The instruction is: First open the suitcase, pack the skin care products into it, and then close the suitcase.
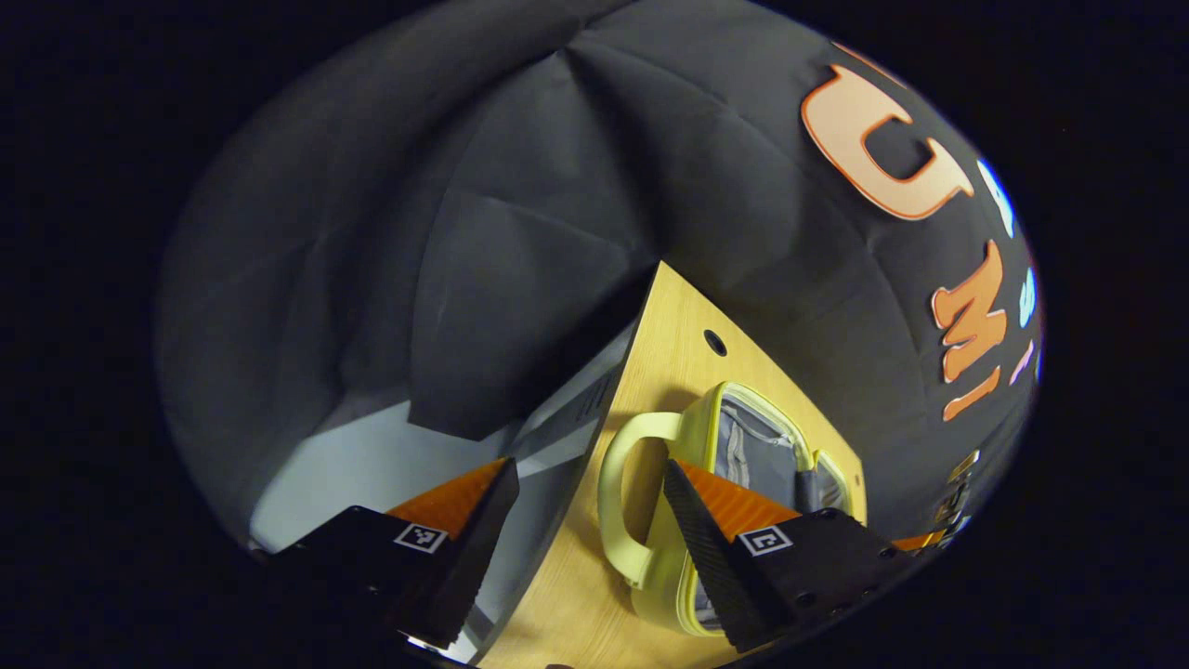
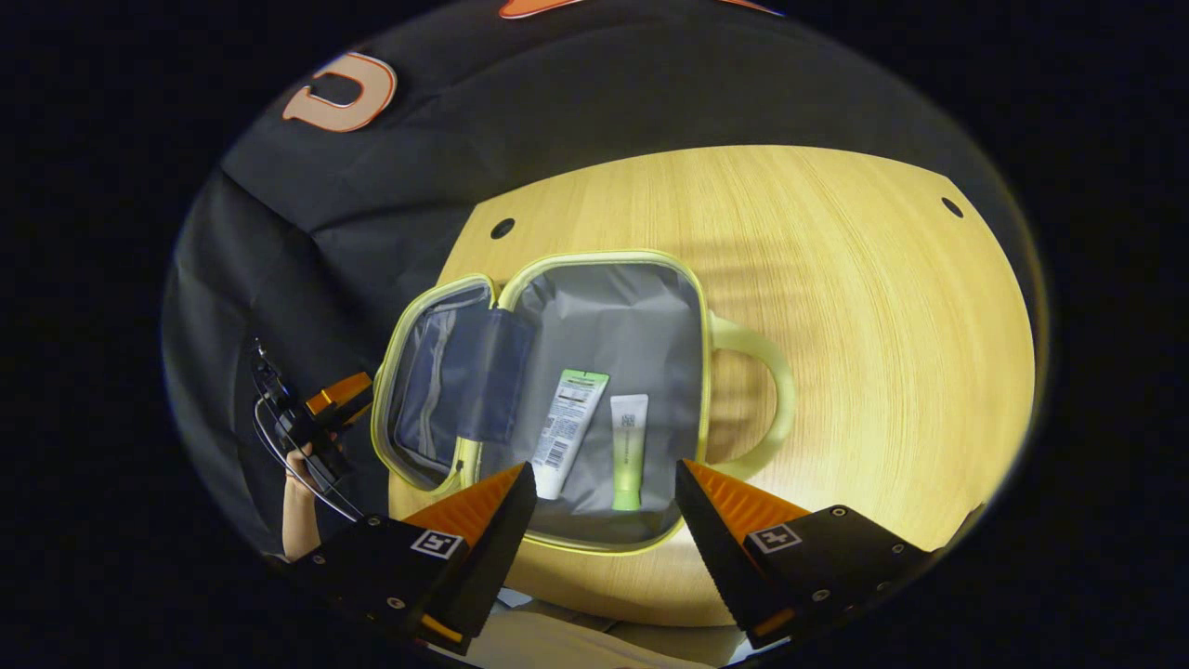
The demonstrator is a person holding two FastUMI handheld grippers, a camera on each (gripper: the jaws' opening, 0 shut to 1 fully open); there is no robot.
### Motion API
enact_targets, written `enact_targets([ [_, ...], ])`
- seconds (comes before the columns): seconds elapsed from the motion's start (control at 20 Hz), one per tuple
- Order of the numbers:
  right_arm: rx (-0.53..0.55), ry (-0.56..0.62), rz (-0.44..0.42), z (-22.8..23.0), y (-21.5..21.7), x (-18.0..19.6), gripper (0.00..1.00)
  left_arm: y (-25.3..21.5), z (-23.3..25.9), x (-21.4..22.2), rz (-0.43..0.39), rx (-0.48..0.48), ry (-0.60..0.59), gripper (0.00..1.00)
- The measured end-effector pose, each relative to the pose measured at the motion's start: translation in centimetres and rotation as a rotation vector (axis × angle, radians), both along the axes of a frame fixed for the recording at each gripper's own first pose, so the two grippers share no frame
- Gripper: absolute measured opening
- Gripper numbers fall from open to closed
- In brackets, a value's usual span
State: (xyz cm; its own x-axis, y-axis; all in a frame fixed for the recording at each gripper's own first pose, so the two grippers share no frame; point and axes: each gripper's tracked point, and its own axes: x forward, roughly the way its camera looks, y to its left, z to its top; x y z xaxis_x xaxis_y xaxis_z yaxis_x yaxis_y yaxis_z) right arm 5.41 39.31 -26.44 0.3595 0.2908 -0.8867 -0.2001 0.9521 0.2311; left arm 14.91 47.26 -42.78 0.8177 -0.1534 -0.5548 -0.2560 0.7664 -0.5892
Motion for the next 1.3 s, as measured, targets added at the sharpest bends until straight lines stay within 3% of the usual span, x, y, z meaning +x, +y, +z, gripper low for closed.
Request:
enact_targets([
  [0.3,-0.017,0.053,-0.011,-1.5,-0.2,-0.8,0.96,-1.8,0.3,2.4,0.047,-0.306,-0.077,0.97],
  [0.45,0.006,0.067,-0.044,-1.6,-0.1,-0.5,0.96,-2.5,-0.9,2.8,0.057,-0.336,-0.053,0.94],
  [0.5,0.008,0.067,-0.047,-1.7,-0.2,-0.4,0.96,-2.2,-1.2,3.3,0.063,-0.326,-0.054,0.92],
  [0.55,0.006,0.063,-0.048,-1.6,-0.6,-0.3,0.96,-2.5,-1.0,3.3,0.067,-0.330,-0.064,0.77],
  [0.6,0.003,0.062,-0.050,-1.7,-0.8,-0.2,0.96,-2.9,-0.6,3.4,0.055,-0.352,-0.074,0.71],
  [0.65,0.002,0.062,-0.056,-1.7,-1.0,-0.1,0.96,-3.1,-0.4,3.3,0.051,-0.358,-0.062,0.71],
  [0.7,0.008,0.065,-0.063,-1.7,-1.1,-0.1,0.96,-2.0,-1.5,3.7,0.104,-0.305,-0.022,0.54],
  [0.8,0.024,0.068,-0.075,-1.7,-1.3,0.0,0.96,-2.8,-1.5,3.5,0.105,-0.335,0.022,0.20],
  [0.85,0.027,0.064,-0.076,-1.6,-1.5,0.2,0.96,-3.5,-1.4,4.3,0.118,-0.345,0.028,0.19],
  [0.9,0.025,0.056,-0.076,-1.7,-1.7,0.3,0.96,-3.2,-0.6,3.3,0.122,-0.317,0.036,0.10],
  [1.05,0.025,0.021,-0.092,-0.9,-2.4,1.2,0.96,-3.7,1.7,2.7,0.095,-0.175,0.061,0.09],
  [1.3,0.005,-0.097,-0.123,1.8,-5.4,3.7,0.96,-6.1,10.8,2.8,0.032,0.001,0.015,0.09],
])
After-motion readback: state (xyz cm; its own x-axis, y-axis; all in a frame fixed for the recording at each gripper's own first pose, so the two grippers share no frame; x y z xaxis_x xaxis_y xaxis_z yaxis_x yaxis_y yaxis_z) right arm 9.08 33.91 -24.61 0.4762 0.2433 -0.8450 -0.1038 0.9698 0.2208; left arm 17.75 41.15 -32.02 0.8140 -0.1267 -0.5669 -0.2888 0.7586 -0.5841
